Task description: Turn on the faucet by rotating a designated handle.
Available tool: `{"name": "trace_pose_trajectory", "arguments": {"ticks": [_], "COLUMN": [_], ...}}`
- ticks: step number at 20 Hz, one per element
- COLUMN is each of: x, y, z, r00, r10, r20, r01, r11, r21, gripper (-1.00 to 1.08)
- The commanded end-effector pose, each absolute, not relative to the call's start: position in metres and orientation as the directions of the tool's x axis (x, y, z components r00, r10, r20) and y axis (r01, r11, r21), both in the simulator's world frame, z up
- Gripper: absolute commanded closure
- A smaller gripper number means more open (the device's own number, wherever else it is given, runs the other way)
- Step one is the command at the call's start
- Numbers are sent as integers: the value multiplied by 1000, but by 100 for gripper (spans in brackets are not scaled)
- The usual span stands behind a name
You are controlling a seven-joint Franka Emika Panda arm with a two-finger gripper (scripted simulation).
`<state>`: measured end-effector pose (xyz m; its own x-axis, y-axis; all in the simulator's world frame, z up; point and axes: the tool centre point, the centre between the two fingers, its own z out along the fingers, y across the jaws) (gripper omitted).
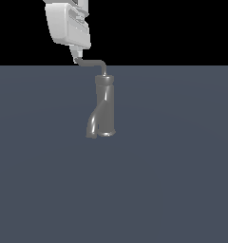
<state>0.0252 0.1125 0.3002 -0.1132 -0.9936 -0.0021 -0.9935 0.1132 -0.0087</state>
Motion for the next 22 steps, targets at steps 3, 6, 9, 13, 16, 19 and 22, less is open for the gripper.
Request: {"name": "trace_pose_trajectory", "arguments": {"ticks": [3,6,9,13,16,19,22], "x": [11,3,-5,-6,-10,-14,-18], "y": [102,98,93,95,77,58,39], "z": [300,300,300,300,300,300,300], "r00": [-117,-116,-116,-110,-110,-112,-113], "r10": [-993,-993,-993,-994,-994,-994,-994], "r20": [0,0,0,0,0,0,0], "r01": [-993,-993,-993,-994,-994,-994,-994], "r11": [117,116,116,110,110,112,113], "r21": [-2,-1,-1,-4,-4,-2,-2], "gripper": [108,108,108,108,108,108,108]}}
